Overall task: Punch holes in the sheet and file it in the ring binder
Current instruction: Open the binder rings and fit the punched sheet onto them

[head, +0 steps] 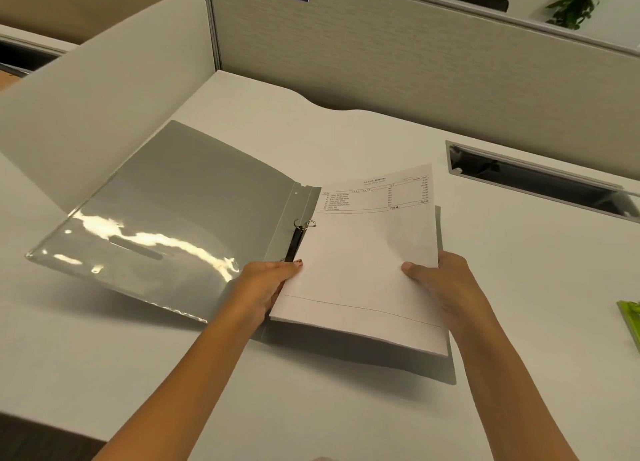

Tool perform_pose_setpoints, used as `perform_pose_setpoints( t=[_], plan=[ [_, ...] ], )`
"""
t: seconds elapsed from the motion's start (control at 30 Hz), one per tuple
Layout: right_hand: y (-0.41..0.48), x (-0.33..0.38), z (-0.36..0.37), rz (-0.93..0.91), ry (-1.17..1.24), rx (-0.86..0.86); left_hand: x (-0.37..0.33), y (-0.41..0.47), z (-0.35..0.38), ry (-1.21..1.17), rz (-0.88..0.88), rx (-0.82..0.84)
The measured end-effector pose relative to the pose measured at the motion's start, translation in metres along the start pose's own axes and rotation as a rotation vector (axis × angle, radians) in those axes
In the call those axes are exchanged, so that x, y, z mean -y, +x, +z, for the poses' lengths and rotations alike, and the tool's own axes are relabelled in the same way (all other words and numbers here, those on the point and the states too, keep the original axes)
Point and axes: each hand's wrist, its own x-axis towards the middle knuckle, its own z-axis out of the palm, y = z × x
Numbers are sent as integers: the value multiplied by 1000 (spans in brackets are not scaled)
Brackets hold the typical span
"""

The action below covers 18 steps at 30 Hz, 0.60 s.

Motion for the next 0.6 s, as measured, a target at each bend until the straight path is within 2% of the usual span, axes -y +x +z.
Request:
perform_pose_setpoints(
  t=[0.6],
  plan=[
    [-4, 5, -2, -2, 38, 10, 7, 6, -4, -41, -8, 63]
  ],
)
